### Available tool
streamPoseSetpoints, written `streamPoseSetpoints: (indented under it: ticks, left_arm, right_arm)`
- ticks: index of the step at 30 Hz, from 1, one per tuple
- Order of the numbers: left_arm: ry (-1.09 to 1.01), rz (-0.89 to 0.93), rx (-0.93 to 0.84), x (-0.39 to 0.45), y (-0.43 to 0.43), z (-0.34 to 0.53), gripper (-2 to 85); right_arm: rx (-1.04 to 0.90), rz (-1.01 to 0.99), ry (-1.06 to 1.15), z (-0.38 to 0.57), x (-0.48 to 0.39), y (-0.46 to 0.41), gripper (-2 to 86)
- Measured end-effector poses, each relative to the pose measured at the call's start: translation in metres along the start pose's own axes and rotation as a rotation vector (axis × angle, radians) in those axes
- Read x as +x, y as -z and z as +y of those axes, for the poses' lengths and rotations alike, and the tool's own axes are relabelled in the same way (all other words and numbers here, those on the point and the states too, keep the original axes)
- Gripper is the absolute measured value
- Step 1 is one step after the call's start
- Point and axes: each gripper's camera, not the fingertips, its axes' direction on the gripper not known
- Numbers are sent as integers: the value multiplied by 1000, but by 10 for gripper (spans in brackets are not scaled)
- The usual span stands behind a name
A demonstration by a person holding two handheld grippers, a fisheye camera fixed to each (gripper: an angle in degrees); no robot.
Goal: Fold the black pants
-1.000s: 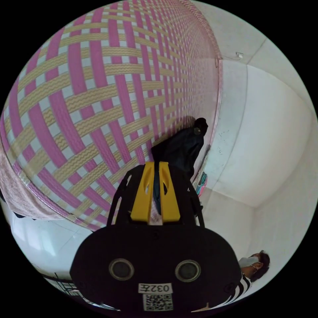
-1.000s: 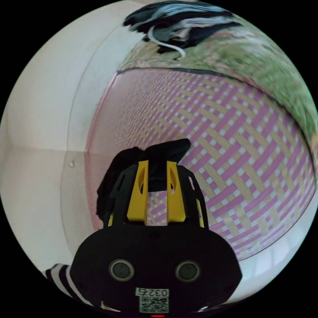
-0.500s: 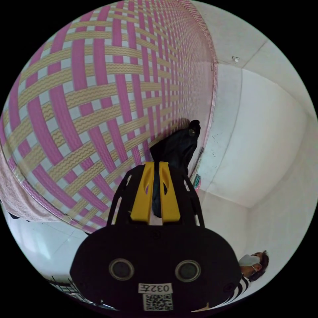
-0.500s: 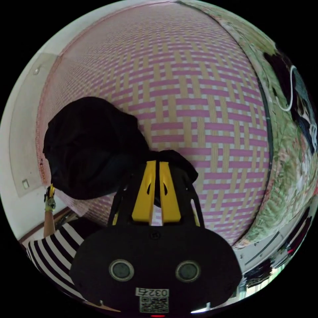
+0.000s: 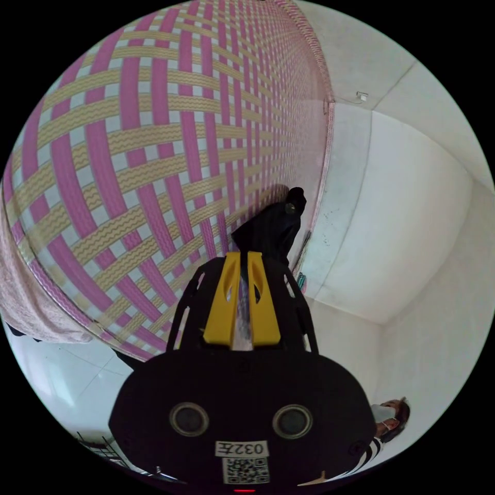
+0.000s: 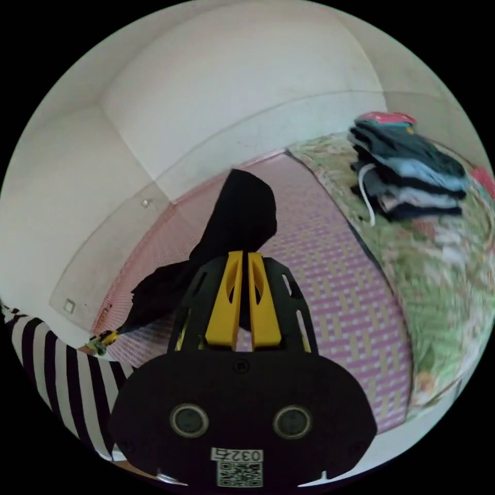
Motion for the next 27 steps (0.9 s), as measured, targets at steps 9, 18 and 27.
streamPoseSetpoints:
  ticks: [9, 18, 27]
  left_arm:
    - [16, 32, 43, -14, 3, -1, -17]
    - [25, 16, 45, -17, -5, -6, -17]
    - [18, 39, 45, -26, -1, -5, -17]
  right_arm:
    - [-240, 91, -588, 212, 123, 18, 61]
    - [-238, 71, -608, 196, 125, -4, 75]
    - [-428, 367, -407, 163, 70, -94, 100]
